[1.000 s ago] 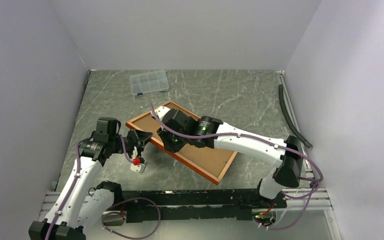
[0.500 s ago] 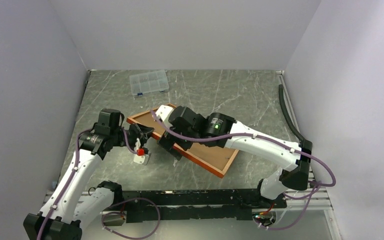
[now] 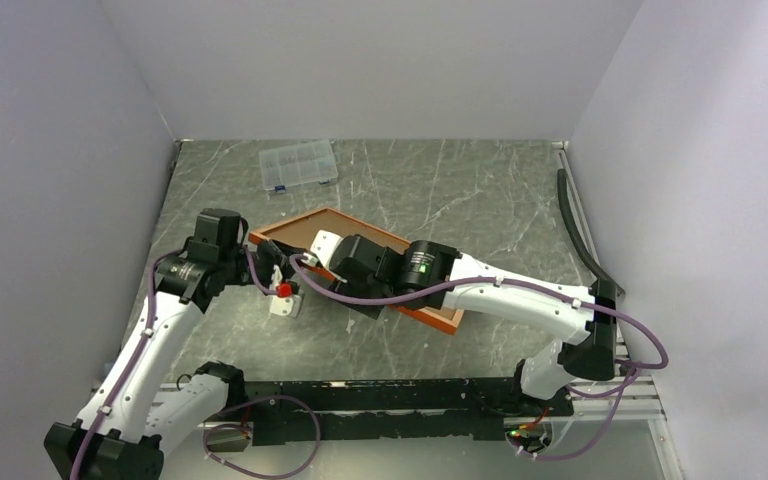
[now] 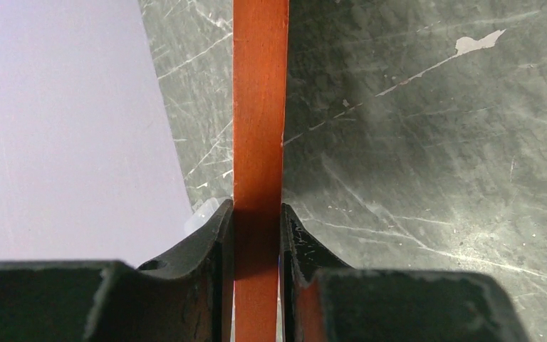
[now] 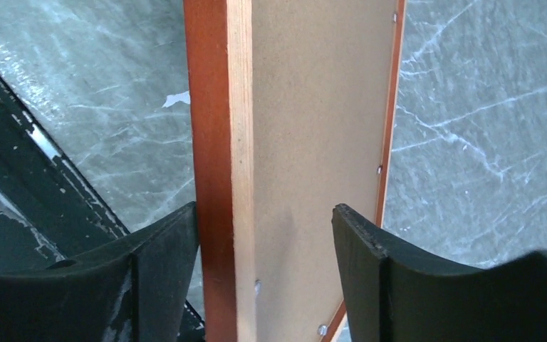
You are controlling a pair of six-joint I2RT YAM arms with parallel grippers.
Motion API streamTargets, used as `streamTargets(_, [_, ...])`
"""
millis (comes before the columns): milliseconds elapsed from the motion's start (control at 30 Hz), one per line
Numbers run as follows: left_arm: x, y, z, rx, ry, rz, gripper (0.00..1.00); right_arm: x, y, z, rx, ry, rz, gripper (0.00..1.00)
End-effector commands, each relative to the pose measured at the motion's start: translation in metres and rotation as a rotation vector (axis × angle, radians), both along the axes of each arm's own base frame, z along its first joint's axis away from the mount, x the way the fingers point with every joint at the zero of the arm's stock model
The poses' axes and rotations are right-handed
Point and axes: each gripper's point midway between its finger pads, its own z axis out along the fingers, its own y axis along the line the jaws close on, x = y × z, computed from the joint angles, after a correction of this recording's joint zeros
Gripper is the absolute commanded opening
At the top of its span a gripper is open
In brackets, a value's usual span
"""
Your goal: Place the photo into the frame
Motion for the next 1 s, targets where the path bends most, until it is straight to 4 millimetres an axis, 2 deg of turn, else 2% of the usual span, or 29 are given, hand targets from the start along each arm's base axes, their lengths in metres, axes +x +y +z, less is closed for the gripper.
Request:
streamTargets(0, [0.009,-0.007,0.038,-0.095,-0.023,0.032,0.12,0.013,-0.002,0.007,-0.027,-0.090,-0.021,0.67])
streamTargets(167, [0.010,-0.009,0.046,-0.123,-0.018,0.046,0.12,0.018,0.000,0.011,-0.021,-0.125,-0.032,0.51])
streamTargets(300, [0.010,-0.008,0.052,-0.142,-0.011,0.066,0.13,0.022,0.004,0.023,0.011,-0.142,-0.046,0.27])
streamTargets(333, [0.010,-0.008,0.054,-0.146,-0.013,0.071,0.15,0.023,0.006,0.026,0.019,-0.147,-0.047,0.18])
streamTargets(400, [0.009,-0.008,0.058,-0.160,-0.013,0.080,0.23,0.024,0.009,0.035,0.043,-0.154,-0.048,0.11])
streamTargets(467, [0.008,-0.007,0.065,-0.181,-0.020,0.092,0.28,0.024,0.012,0.044,0.069,-0.155,-0.055,0.07])
streamTargets(500, [0.008,-0.007,0.068,-0.195,-0.015,0.104,0.36,0.025,0.013,0.048,0.081,-0.157,-0.061,0.05])
streamTargets(567, [0.006,-0.005,0.075,-0.214,-0.007,0.130,0.78,0.025,0.014,0.058,0.102,-0.147,-0.083,0.03])
streamTargets(600, [0.006,-0.004,0.078,-0.220,0.000,0.146,0.90,0.026,0.015,0.063,0.117,-0.141,-0.094,0.02])
streamTargets(633, [0.005,-0.002,0.082,-0.230,0.011,0.168,0.93,0.026,0.015,0.068,0.131,-0.132,-0.111,0.02])
streamTargets(833, [0.015,0.012,0.108,-0.337,0.103,0.378,0.94,0.037,0.012,0.092,0.267,-0.005,-0.223,0.01])
streamTargets(900, [0.027,0.022,0.119,-0.413,0.147,0.513,0.94,0.056,-0.002,0.100,0.350,0.032,-0.293,0.00])
streamTargets(967, [0.039,0.032,0.119,-0.436,0.220,0.646,0.94,0.074,-0.018,0.102,0.425,0.083,-0.364,0.00])
